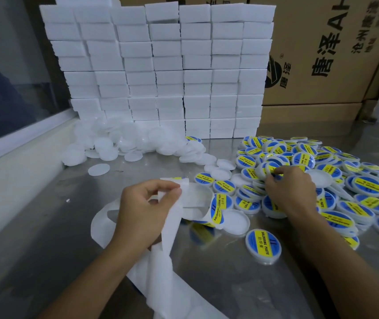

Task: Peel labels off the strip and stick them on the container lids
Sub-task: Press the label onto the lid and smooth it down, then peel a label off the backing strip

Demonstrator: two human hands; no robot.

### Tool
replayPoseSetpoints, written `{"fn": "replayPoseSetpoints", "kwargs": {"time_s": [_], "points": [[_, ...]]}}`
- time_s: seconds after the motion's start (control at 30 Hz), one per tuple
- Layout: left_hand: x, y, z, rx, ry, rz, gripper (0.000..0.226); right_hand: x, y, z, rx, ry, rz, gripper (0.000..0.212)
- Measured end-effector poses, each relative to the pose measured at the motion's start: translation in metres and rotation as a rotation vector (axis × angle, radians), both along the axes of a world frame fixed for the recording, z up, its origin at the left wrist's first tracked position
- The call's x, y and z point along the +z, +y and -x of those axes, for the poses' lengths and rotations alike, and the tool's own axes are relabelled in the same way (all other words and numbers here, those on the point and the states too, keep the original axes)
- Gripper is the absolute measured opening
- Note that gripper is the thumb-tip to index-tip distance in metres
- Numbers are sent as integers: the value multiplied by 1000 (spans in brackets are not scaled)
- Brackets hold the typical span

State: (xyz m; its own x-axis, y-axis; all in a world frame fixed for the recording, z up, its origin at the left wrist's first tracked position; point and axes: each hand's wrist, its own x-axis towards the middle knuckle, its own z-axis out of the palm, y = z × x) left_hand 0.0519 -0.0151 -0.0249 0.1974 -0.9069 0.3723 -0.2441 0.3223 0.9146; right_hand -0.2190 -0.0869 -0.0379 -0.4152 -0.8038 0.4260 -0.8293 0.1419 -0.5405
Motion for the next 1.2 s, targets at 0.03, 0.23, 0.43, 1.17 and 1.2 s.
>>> {"fn": "replayPoseSetpoints", "kwargs": {"time_s": [0.03,0.23,0.43,1.17,1.2], "points": [[2,-1,-1,0,55,8,17,2,1,-3,19,-12,24,24],[2,0,-4,-169,120,-142,52,16,16,-40,347,-150,190,16],[-2,-2,-2,-295,109,-98,65,22,47,-90,838,-195,217,28],[-4,-4,-3,-79,-104,130,14,19,55,-105,893,17,363,11],[-5,-4,-3,-74,-122,136,15,19,55,-105,895,13,359,11]]}}
